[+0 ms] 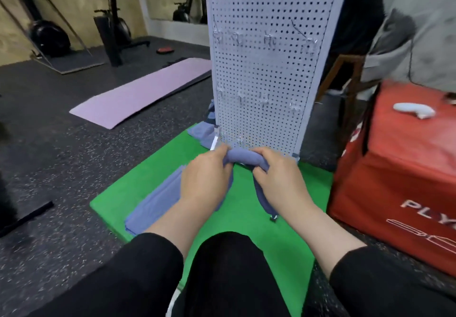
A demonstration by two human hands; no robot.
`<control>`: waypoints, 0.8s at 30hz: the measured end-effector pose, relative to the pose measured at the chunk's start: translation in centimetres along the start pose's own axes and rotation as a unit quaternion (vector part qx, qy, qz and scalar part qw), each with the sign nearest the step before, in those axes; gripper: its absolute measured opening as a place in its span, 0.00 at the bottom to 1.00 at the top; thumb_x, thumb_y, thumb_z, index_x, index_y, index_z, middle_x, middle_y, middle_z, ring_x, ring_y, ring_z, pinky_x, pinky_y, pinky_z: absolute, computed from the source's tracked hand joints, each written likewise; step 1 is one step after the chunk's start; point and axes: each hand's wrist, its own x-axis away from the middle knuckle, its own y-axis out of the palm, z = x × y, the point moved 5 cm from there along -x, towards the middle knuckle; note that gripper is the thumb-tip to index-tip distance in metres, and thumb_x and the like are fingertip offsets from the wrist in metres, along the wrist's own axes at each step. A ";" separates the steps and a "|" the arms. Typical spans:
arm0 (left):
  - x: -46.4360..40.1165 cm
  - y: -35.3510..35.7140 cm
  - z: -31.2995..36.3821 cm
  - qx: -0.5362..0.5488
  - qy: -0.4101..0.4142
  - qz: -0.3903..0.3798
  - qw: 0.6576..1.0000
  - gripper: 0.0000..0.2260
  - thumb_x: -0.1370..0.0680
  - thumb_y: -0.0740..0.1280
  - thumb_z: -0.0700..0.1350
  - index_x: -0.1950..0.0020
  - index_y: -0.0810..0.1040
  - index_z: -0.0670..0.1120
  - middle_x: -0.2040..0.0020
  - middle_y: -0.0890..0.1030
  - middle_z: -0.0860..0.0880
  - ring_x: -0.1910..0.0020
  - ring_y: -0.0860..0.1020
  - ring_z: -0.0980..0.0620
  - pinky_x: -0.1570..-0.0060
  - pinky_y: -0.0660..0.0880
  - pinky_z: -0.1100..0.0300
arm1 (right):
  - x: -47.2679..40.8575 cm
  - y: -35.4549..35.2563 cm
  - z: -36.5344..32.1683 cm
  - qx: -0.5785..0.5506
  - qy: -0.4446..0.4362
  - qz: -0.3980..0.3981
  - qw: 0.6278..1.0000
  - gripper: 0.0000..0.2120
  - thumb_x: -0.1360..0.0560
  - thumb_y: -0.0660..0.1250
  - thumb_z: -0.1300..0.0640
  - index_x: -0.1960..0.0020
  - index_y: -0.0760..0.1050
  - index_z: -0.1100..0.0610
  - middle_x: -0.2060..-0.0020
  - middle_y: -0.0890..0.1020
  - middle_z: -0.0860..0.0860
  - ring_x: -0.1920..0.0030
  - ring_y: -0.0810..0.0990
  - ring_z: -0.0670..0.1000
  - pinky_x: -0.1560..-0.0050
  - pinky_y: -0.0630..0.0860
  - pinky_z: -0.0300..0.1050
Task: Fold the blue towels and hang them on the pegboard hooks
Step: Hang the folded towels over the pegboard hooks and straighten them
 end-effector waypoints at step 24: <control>-10.8 23.1 -2.7 0.154 -0.017 -0.164 0.974 0.12 0.20 0.64 0.47 0.37 0.77 0.49 0.46 0.82 0.45 0.48 0.79 0.41 0.56 0.72 0.53 | -7.5 8.2 19.2 0.004 0.262 0.046 0.964 0.19 0.24 0.64 0.64 0.36 0.80 0.52 0.47 0.85 0.53 0.45 0.81 0.57 0.46 0.75 0.46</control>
